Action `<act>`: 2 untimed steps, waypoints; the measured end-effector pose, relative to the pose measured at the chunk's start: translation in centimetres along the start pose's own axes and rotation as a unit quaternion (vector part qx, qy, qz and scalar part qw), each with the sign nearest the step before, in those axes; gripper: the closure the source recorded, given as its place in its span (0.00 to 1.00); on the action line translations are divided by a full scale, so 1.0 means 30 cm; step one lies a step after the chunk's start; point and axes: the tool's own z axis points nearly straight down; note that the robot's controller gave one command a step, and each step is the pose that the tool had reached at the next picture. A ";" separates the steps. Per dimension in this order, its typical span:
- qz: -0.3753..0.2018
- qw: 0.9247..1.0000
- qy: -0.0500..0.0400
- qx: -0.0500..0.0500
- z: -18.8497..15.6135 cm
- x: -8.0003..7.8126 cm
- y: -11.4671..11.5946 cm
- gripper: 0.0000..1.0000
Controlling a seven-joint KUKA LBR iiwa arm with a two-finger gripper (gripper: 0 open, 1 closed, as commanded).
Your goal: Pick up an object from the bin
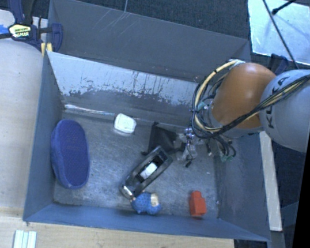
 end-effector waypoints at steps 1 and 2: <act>-0.026 1.000 -0.004 0.002 -0.421 -0.006 0.027 1.00; -0.304 0.953 -0.002 0.003 -0.795 0.148 -0.151 1.00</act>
Offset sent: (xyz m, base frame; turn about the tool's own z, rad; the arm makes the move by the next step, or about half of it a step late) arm -0.0036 0.0087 0.1202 -0.0527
